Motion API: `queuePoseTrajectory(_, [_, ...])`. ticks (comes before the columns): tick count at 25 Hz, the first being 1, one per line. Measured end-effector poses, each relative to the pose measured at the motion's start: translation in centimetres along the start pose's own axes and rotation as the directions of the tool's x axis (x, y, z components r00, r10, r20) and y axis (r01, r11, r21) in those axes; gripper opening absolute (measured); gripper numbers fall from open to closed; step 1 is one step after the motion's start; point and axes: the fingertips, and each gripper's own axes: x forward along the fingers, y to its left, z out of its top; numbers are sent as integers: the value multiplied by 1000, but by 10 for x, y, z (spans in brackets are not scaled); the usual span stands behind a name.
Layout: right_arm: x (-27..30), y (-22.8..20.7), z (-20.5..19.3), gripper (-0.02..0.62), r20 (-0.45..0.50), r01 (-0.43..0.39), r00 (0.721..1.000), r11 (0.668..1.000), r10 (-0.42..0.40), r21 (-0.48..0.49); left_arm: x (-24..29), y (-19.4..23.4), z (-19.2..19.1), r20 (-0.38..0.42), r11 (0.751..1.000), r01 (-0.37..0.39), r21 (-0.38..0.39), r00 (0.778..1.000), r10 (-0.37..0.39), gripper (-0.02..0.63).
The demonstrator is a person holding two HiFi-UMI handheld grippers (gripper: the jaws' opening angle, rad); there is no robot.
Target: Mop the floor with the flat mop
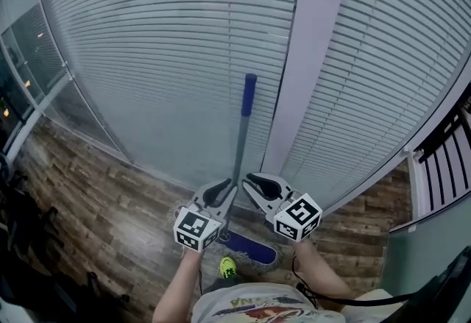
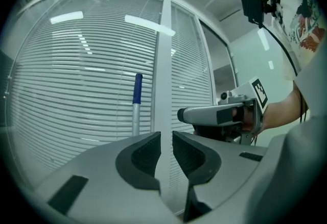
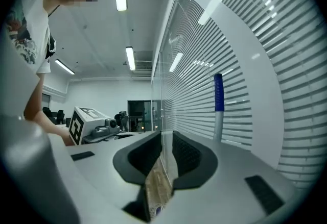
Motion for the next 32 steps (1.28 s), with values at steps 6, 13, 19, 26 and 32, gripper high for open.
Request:
queuePoseTrajectory(6, [28,-48,-2,100,-19,128,991,991,-129,-35,48,33,-15,-20,995,99,13,995,-98,104])
queuePoseTrajectory(13, [66,-107,6,180,-45,233,971,971,-235,-56,103,83,-16,-55,994,103,34,993,-101,170])
queuePoseTrajectory(19, [77,-119,5,197,-34,285,957,956,-288,-68,123,94,-23,-30,990,136,46,990,-135,249])
queuePoseTrajectory(26, [93,-161,17,198,-40,297,953,953,-300,-59,169,110,-18,-37,987,158,36,987,-157,271])
queuePoseTrajectory(32, [93,-142,17,198,-24,282,959,957,-284,-61,143,98,-24,-11,987,151,44,988,-151,118])
